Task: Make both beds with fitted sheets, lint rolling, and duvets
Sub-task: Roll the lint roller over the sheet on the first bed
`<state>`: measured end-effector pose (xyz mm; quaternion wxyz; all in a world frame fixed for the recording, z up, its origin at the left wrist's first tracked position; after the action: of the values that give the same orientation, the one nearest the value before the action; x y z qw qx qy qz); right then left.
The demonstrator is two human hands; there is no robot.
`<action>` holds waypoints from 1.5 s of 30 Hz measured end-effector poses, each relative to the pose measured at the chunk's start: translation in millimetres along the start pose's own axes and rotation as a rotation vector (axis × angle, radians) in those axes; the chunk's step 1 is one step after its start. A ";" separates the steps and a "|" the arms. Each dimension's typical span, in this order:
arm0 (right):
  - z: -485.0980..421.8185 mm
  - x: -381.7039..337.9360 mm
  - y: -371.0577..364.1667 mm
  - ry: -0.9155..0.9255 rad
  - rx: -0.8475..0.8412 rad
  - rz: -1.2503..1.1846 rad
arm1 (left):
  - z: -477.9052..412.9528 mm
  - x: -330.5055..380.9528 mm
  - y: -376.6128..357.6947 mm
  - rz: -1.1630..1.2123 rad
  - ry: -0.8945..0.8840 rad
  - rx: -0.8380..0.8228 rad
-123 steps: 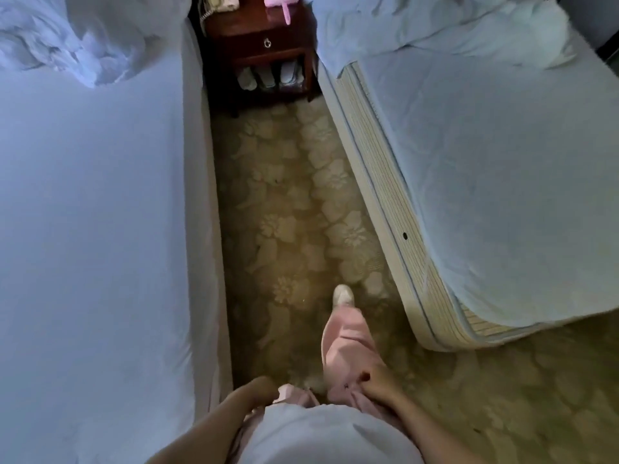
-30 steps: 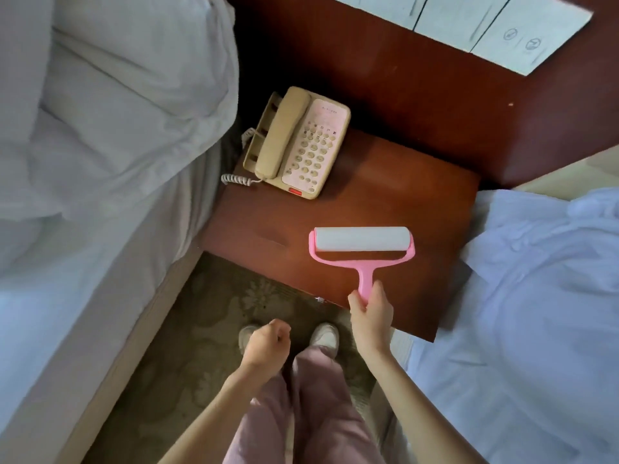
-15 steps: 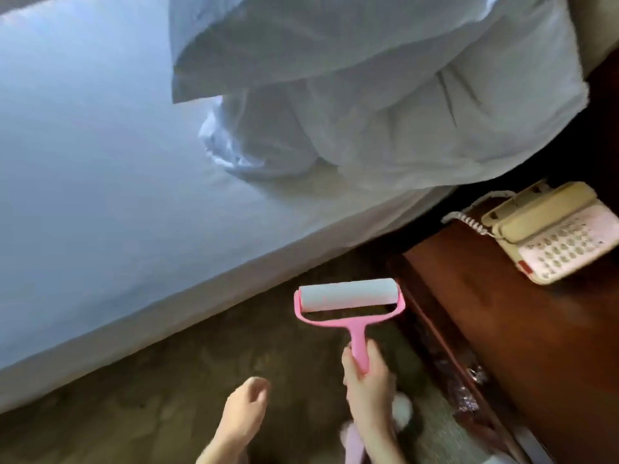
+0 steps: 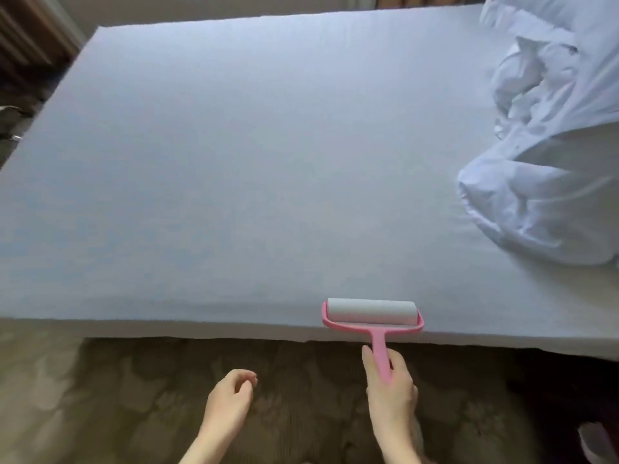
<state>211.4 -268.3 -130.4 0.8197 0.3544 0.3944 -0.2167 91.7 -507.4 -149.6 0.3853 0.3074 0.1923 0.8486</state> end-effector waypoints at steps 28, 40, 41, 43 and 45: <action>-445.4 -272.3 -165.4 -0.117 -0.128 0.006 | -264.2 372.8 51.9 -0.494 -0.293 0.126; -579.5 -375.8 -211.3 -0.079 -0.123 -0.127 | -328.0 398.7 30.5 -0.729 -0.234 -0.037; -581.5 -380.8 -209.5 -0.078 -0.112 -0.166 | -329.5 398.6 29.4 -0.755 -0.222 -0.050; -583.3 -391.1 -201.7 -0.066 -0.070 -0.252 | -332.3 398.0 27.5 -0.799 -0.206 -0.067; -587.1 -404.0 -188.7 -0.040 -0.009 -0.322 | -334.2 398.1 26.9 -0.818 -0.195 -0.077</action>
<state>-438.2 80.1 -141.6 0.7836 0.2786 0.4306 -0.3507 -351.2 -246.9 -232.0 0.7180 0.2699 0.2294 0.5992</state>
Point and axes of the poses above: each hand's wrist, its own z-axis away from the middle knuckle, its own y-axis out of the back of the hand, x = y × z, the point moved 5 cm from there along -z, towards the middle knuckle, and after that the axes turned 8 degrees about y, right-handed, at the moved point
